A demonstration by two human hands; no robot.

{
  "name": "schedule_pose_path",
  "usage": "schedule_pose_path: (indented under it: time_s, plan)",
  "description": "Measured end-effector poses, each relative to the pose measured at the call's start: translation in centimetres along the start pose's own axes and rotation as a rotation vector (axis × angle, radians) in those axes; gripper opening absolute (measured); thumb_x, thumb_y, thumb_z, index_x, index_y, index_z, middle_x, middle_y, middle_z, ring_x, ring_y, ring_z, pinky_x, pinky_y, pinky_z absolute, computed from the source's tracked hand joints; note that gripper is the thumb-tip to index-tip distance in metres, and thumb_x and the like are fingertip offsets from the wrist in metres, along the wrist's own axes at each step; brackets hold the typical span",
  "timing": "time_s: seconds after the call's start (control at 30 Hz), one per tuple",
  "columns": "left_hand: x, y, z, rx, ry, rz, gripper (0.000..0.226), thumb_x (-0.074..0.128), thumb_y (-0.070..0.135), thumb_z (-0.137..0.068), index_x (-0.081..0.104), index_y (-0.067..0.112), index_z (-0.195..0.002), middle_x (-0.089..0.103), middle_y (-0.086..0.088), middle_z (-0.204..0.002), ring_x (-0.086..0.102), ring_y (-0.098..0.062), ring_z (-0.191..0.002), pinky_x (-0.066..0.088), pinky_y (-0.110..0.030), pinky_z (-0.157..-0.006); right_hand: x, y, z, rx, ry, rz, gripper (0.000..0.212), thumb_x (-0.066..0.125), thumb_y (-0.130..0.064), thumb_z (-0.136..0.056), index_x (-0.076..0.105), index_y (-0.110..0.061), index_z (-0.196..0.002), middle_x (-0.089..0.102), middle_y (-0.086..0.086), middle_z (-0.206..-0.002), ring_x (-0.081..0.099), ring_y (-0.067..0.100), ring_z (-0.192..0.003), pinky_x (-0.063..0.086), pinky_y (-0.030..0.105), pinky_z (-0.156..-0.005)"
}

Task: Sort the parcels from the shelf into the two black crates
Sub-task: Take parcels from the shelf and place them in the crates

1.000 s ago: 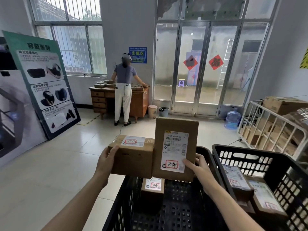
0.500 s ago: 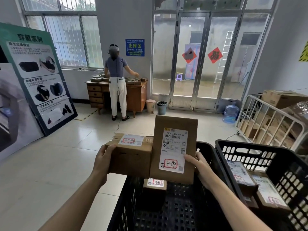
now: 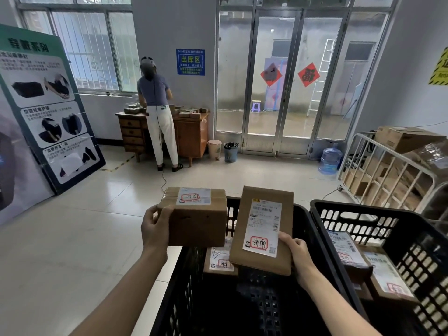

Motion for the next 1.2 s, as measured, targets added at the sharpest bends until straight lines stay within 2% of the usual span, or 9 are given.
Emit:
schedule_pose_path:
  time_s: [0.2, 0.27, 0.37, 0.6, 0.83, 0.93, 1.0, 1.07, 1.2]
  plan:
    - [2.7, -0.9, 0.7, 0.008, -0.056, -0.012, 0.03, 0.06, 0.023, -0.086, 0.054, 0.016, -0.115, 0.057, -0.004, -0.098, 0.054, -0.01, -0.079, 0.046, -0.028, -0.06, -1.9, 3.1, -1.7, 0.06, 0.075, -0.012, 0.081, 0.077, -0.04, -0.061, 0.037, -0.009, -0.124, 0.057, 0.012, -0.102, 0.059, 0.028, -0.092, 0.051, 0.039, -0.074]
    - [3.4, -1.2, 0.9, 0.011, -0.072, -0.019, 0.043, 0.066, 0.03, -0.079, 0.054, 0.014, -0.118, 0.057, -0.006, -0.103, 0.054, -0.009, -0.081, 0.045, -0.026, -0.06, -2.4, 4.4, -2.4, 0.088, 0.097, -0.001, 0.071, 0.074, -0.033, -0.074, 0.036, -0.006, -0.128, 0.057, 0.01, -0.097, 0.059, 0.027, -0.088, 0.051, 0.039, -0.073]
    - [4.2, -1.3, 1.0, 0.023, -0.099, -0.046, 0.059, 0.059, 0.04, -0.064, 0.056, 0.014, -0.117, 0.058, -0.006, -0.106, 0.054, -0.009, -0.084, 0.046, -0.025, -0.063, -2.9, 6.0, -3.2, 0.142, 0.121, 0.029, 0.066, 0.071, -0.033, -0.078, 0.037, -0.007, -0.128, 0.057, 0.01, -0.099, 0.059, 0.025, -0.086, 0.052, 0.038, -0.074]
    - [5.5, -2.1, 0.9, 0.028, -0.113, -0.092, 0.043, 0.064, 0.03, -0.079, 0.059, 0.007, -0.116, 0.06, -0.003, -0.1, 0.054, -0.015, -0.09, 0.043, -0.021, -0.064, -2.9, 9.9, -4.2, 0.24, 0.154, 0.041, 0.064, 0.074, -0.033, -0.073, 0.046, -0.005, -0.123, 0.063, 0.015, -0.105, 0.062, 0.025, -0.083, 0.048, 0.031, -0.06]
    - [6.0, -2.4, 0.7, 0.043, -0.165, -0.106, 0.07, 0.061, 0.052, -0.051, 0.064, 0.013, -0.109, 0.063, -0.005, -0.105, 0.057, -0.016, -0.093, 0.046, -0.023, -0.067, -2.3, 12.5, -6.1, 0.312, 0.11, 0.008, 0.071, 0.076, -0.041, -0.067, 0.05, -0.006, -0.122, 0.067, 0.017, -0.104, 0.066, 0.032, -0.09, 0.054, 0.035, -0.072]
    - [5.8, -2.5, 0.3, 0.044, -0.172, -0.113, 0.059, 0.063, 0.045, -0.059, 0.064, 0.013, -0.109, 0.063, -0.005, -0.104, 0.058, -0.017, -0.093, 0.048, -0.017, -0.06, -1.8, 13.5, -6.7, 0.343, 0.06, -0.013, 0.063, 0.075, -0.042, -0.069, 0.056, -0.007, -0.117, 0.07, 0.017, -0.098, 0.067, 0.032, -0.088, 0.055, 0.038, -0.073]
    - [5.8, -2.5, 0.1, 0.054, -0.186, -0.11, 0.06, 0.063, 0.045, -0.059, 0.063, 0.013, -0.11, 0.063, -0.005, -0.101, 0.058, -0.014, -0.088, 0.048, -0.011, -0.053, -1.6, 13.9, -6.7, 0.366, 0.04, -0.028, 0.047, 0.07, -0.039, -0.075, 0.061, -0.008, -0.109, 0.073, 0.014, -0.087, 0.067, 0.031, -0.082, 0.055, 0.038, -0.073]
    - [5.9, -2.7, 0.1, 0.059, -0.197, -0.114, 0.067, 0.063, 0.052, -0.052, 0.064, 0.014, -0.108, 0.064, -0.004, -0.101, 0.058, -0.014, -0.087, 0.049, -0.013, -0.056, -1.1, 14.3, -6.5, 0.392, 0.014, -0.056, 0.031, 0.064, -0.035, -0.082, 0.064, -0.01, -0.101, 0.074, 0.01, -0.076, 0.066, 0.029, -0.078, 0.053, 0.037, -0.072]
    - [6.2, -2.9, 0.2, 0.065, -0.225, -0.124, 0.064, 0.062, 0.054, -0.052, 0.065, 0.018, -0.104, 0.066, -0.006, -0.104, 0.06, -0.016, -0.091, 0.047, -0.017, -0.062, -0.6, 15.4, -6.8, 0.412, -0.01, -0.027, 0.029, 0.057, -0.034, -0.087, 0.068, -0.012, -0.103, 0.074, 0.008, -0.077, 0.067, 0.027, -0.077, 0.052, 0.034, -0.067]
Point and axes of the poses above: each hand's wrist, its own z-axis away from the middle knuckle, its own x-axis out of the palm, y = z × x, the point moved 9 cm from there along -z, towards the middle knuckle
